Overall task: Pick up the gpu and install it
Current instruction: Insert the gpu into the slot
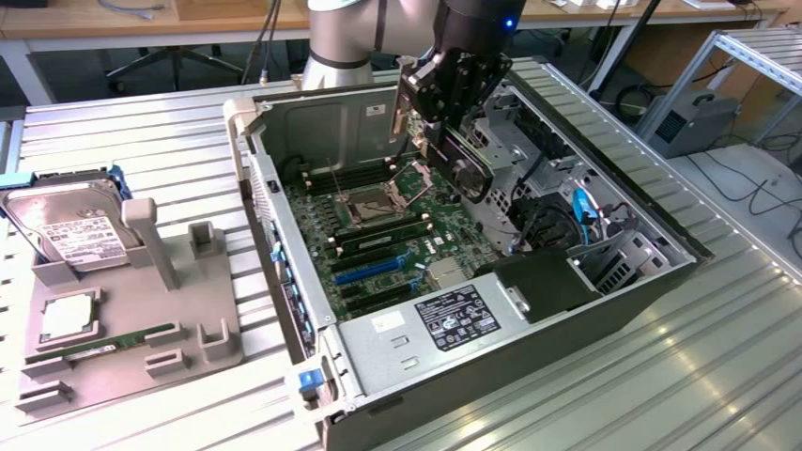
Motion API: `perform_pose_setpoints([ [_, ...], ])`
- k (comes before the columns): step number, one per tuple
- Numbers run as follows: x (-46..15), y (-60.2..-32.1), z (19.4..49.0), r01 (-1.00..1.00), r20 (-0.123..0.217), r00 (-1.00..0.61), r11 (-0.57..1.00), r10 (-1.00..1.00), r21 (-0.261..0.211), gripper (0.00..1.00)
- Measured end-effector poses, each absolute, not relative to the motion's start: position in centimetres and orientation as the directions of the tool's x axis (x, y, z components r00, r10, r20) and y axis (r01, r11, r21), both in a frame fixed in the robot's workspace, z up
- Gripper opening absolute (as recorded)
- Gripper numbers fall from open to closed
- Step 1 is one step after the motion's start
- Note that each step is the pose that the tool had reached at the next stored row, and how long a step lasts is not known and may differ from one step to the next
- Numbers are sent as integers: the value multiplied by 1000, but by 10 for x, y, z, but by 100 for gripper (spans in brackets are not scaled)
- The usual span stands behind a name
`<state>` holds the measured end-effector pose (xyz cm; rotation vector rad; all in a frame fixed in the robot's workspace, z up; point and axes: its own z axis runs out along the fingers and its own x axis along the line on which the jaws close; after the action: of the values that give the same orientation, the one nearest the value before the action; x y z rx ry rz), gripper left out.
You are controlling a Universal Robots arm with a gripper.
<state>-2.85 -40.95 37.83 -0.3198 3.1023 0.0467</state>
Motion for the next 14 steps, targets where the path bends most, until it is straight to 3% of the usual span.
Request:
perform_pose_setpoints([
  [14, -28, -409, 378, -225, -26, -974, 974, -224, 28, 27],
])
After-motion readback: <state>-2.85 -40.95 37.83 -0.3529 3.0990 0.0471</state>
